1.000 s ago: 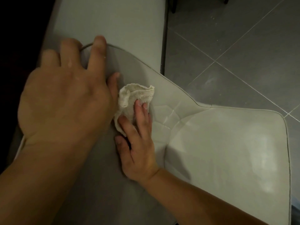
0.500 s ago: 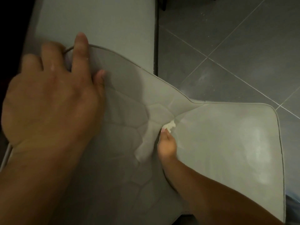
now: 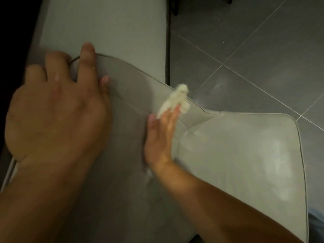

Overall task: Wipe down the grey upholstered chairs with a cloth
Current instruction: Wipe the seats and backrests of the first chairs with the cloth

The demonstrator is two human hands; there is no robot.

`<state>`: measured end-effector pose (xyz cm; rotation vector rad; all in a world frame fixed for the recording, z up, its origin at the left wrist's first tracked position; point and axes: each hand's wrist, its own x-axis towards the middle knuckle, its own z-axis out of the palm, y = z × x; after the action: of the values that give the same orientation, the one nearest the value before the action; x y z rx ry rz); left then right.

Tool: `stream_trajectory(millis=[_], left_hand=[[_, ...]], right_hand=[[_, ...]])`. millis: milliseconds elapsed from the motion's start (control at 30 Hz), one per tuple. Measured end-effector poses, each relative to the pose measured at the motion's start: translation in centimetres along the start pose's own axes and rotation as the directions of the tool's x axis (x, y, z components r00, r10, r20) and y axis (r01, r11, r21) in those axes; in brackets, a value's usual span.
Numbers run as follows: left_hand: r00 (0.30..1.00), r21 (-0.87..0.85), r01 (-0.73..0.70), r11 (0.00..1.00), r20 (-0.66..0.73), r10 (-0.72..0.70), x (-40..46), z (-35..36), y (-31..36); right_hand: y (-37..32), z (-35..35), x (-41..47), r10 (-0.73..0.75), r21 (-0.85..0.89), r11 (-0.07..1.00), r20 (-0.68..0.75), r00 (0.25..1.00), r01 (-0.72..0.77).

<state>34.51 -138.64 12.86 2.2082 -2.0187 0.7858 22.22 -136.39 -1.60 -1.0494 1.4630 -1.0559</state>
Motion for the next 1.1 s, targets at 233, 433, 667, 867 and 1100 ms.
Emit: stream_trajectory(millis=[233,433,667,867,1100], left_hand=[[0.998,-0.024,0.021,0.999,0.054,-0.020,0.2,-1.5,0.6],[0.995,-0.010,0.034,0.999,0.091,-0.033,0.4,-2.9,1.3],[0.953,-0.123,0.174,0.977,0.272,-0.135,1.5,-4.2,2.0],[0.997,-0.032,0.031,0.999,0.073,-0.028,0.2,-4.3,2.2],[0.988,-0.062,0.056,0.997,-0.144,-0.064,-0.5,-1.6,1.4]], right_hand=[[2.6,-2.4,2.7,0.365,0.237,0.899,0.063,0.929,-0.370],[-2.6,0.3,-2.0,-0.508,0.007,0.859,0.136,0.851,0.512],[-2.7,-1.4,0.0,-0.551,-0.258,0.768,0.199,0.810,0.586],[-5.9,-1.4,2.5,-0.713,-0.218,0.626,0.228,0.663,0.749],[-7.3,-3.3,6.9,-0.788,-0.215,0.438,0.375,0.488,0.873]])
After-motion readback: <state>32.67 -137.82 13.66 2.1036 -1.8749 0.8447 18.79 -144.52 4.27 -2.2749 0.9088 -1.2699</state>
